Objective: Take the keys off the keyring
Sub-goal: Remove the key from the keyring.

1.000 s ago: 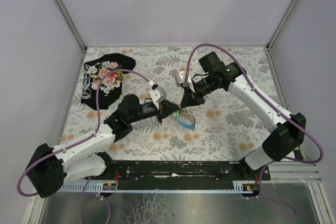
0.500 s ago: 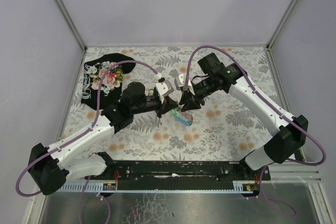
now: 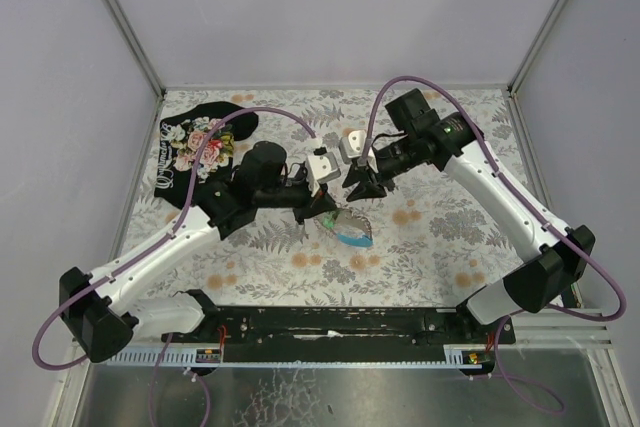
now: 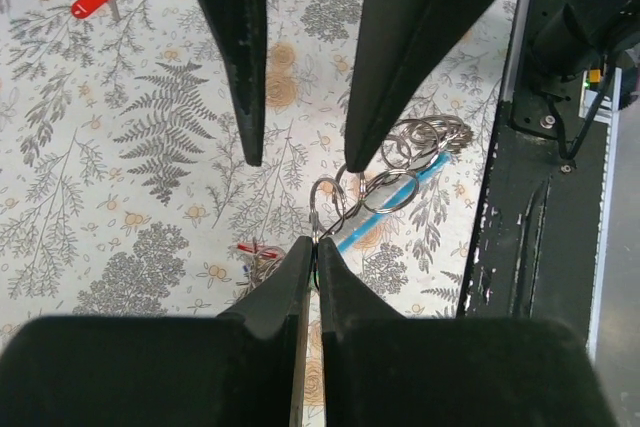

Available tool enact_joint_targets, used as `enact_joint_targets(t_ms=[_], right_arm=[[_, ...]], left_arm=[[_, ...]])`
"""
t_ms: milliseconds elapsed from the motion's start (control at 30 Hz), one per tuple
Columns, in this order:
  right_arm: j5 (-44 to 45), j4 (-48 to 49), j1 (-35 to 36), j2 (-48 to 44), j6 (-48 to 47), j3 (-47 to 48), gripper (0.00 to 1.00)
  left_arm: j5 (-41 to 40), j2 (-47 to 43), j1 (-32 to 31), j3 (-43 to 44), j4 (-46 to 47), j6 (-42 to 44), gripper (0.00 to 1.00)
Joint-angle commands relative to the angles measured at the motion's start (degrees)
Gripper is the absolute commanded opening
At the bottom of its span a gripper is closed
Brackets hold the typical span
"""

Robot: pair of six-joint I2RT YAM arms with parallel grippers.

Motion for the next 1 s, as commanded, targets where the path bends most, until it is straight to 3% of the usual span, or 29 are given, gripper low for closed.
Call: enact_joint_targets(t_ms=[0, 667, 967], right_arm=[[-4.9, 1.92, -0.54, -1.73, -0.39, -1.71, 0.41], [-8.6, 6.77, -0.45, -2.43, -0.36, -8.35, 0.39], [-7.03, 8.8, 0.68, -2.52, 1.78, -8.99, 0.29]], left_arm=[[3.74, 0.31, 0.51, 3.27, -1.28, 1.58, 0.0], [5.73, 1.51, 0.77, 6.26, -1.54, 0.39, 0.0], [6.03, 2.17, 0.8, 6.54, -0.51, -1.22, 0.0]])
